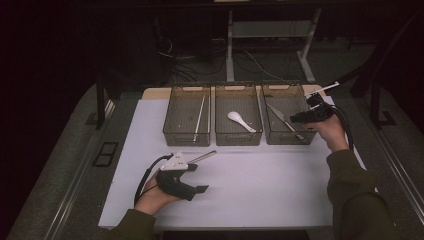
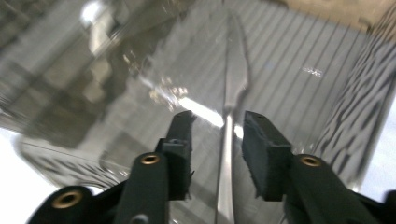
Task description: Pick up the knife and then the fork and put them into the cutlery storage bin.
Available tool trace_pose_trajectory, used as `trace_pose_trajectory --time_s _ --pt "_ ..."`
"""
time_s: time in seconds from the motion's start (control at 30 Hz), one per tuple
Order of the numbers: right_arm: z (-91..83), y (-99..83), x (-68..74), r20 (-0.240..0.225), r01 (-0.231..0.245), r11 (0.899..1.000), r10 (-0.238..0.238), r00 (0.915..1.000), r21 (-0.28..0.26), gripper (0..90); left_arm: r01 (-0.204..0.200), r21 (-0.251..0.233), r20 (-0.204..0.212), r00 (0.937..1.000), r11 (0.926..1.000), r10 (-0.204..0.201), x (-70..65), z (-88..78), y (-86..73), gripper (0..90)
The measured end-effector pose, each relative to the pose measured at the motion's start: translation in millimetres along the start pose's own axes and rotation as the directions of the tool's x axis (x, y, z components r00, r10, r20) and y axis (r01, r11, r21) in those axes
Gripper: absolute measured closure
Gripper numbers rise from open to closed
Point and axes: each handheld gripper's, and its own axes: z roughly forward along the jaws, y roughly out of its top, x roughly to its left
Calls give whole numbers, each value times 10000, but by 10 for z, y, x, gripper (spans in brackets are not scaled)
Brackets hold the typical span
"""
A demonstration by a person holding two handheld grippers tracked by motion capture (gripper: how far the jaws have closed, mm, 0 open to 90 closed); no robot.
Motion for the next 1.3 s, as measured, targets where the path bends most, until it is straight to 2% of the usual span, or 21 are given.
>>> trace_pose_trajectory --time_s 0.13,0.3,0.47,0.6,0.67,0.73,0.83,0.9,0.93,0.97,1.0,1.07,1.17,1.23,1.3 --pt "-166 -39 60 -490 159 9960 -203 9986 -883 483 65 -10 -288 9996 10000 -66 29 -2 28 225" --pt "-362 -184 273 -1033 768 9840 -941 9902 -1605 358 250 11 -953 9951 9997 -248 140 -20 97 412" --pt "-470 -408 542 -1355 1415 9693 -1706 9760 -2012 343 559 84 -1765 9828 9984 -535 325 -34 132 544" --pt "-529 -578 746 -1666 1831 9584 -2216 9608 -2188 340 789 390 -2195 9732 9961 -685 474 -92 94 575" --pt "-560 -661 824 -1809 1967 9526 -2410 9535 -2321 339 1054 503 -2449 9654 9932 -900 535 -136 47 580" --pt "-579 -749 895 -2042 2051 9487 -2560 9449 -2407 339 1232 597 -2574 9607 9906 -1040 589 -187 -10 579" --pt "-583 -887 1013 -2312 2323 9451 -2849 9303 -2300 335 1650 749 -2625 9547 9835 -1401 648 -258 -102 569" --pt "-574 -975 1084 -2394 2492 9426 -3006 9232 -2224 332 1773 953 -2581 9547 9795 -1477 684 -306 -161 563" --pt "-566 -1016 1116 -2494 2567 9421 -3074 9183 -2159 329 1936 978 -2671 9500 9762 -1616 692 -322 -190 556" --pt "-553 -1053 1145 -2559 2654 9404 -3157 9137 -2125 328 2037 1004 -2660 9487 9739 -1711 708 -338 -221 553" --pt "-542 -1091 1169 -2569 2740 9387 -3231 9108 -2094 328 2247 1033 -2602 9463 9689 -1917 718 -347 -250 548" --pt "-514 -1159 1211 -2681 2817 9387 -3285 9057 -1985 327 2424 1206 -2598 9437 9627 -2050 732 -354 -302 532" --pt "-483 -1231 1262 -2701 3038 9356 -3440 8993 -1800 327 2572 1633 -2686 9405 9524 -2080 729 -346 -357 523" --pt "-470 -1257 1284 -2726 3064 9363 -3440 8985 -1715 327 2658 1812 -2587 9418 9469 -2148 721 -348 -373 537" --pt "-460 -1268 1292 -2696 3088 9361 -3451 8990 -1684 326 2525 1973 -2678 9434 9473 -1957 700 -338 -373 547"
